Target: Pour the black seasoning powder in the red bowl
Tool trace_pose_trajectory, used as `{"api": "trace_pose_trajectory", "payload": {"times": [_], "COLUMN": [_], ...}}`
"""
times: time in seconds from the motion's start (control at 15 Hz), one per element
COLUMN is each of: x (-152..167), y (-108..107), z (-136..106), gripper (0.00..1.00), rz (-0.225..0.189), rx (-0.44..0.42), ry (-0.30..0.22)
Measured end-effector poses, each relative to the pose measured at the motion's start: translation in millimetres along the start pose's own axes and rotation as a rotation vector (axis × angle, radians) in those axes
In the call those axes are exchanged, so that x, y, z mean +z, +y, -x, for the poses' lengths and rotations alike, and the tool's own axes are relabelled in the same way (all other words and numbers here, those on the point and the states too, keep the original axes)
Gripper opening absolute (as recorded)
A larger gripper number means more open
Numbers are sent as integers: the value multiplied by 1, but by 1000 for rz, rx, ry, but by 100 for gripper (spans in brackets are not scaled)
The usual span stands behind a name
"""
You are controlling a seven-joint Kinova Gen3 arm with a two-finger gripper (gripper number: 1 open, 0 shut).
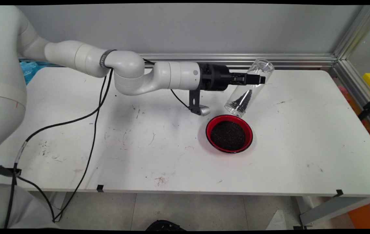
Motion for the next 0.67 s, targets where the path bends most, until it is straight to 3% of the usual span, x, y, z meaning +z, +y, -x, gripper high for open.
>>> {"api": "trace_pose_trajectory", "payload": {"times": [0.67], "x": [-4], "y": [-8], "z": [5], "gripper": [0], "rz": [49], "rx": [-54], "ry": [2]}}
